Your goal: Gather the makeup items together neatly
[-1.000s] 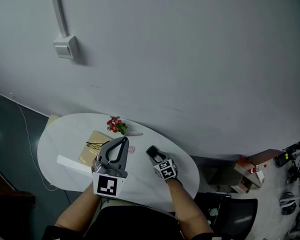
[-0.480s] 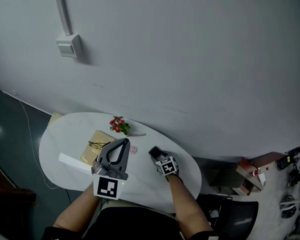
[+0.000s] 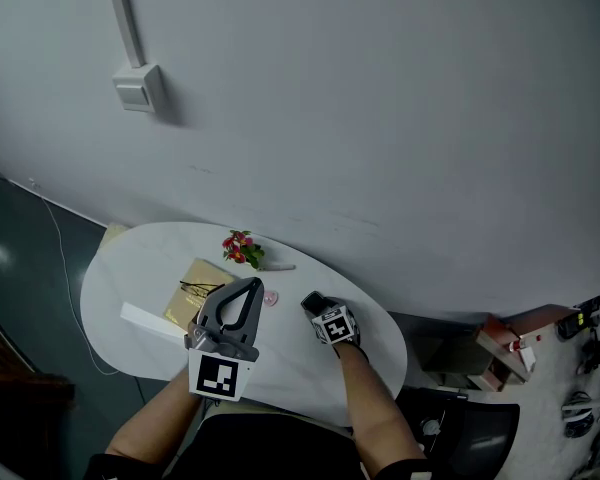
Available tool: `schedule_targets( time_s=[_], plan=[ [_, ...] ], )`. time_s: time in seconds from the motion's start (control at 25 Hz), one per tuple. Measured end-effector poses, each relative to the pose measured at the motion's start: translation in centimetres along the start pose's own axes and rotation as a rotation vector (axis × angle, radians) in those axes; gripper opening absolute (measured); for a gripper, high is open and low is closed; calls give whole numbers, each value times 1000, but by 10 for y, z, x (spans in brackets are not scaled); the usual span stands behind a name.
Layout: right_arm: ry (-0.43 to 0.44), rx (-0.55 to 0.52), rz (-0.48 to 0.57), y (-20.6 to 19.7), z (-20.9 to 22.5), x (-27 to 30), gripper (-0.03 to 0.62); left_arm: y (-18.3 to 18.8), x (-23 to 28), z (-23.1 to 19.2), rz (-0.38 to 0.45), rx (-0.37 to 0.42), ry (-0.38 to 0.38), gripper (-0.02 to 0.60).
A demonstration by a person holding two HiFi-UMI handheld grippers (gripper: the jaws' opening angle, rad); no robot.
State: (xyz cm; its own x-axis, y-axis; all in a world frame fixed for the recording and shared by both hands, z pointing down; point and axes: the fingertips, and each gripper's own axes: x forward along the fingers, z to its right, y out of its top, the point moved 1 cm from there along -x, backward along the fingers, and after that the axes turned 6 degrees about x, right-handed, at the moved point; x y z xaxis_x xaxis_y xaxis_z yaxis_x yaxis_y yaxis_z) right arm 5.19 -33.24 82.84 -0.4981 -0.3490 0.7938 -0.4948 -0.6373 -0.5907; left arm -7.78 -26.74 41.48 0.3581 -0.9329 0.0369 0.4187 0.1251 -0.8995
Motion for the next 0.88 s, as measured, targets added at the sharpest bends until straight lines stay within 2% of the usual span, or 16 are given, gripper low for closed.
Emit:
schedule_targets(
  time_s=[0.44,0.88],
  plan=[
    [-30,-13,-37,3,-1,1,259,-3,8,2,-2,-12,-9,17],
    [-40,2,-47,-32,-3,-26,256,3,11,6,23,-37,-5,17]
  ],
)
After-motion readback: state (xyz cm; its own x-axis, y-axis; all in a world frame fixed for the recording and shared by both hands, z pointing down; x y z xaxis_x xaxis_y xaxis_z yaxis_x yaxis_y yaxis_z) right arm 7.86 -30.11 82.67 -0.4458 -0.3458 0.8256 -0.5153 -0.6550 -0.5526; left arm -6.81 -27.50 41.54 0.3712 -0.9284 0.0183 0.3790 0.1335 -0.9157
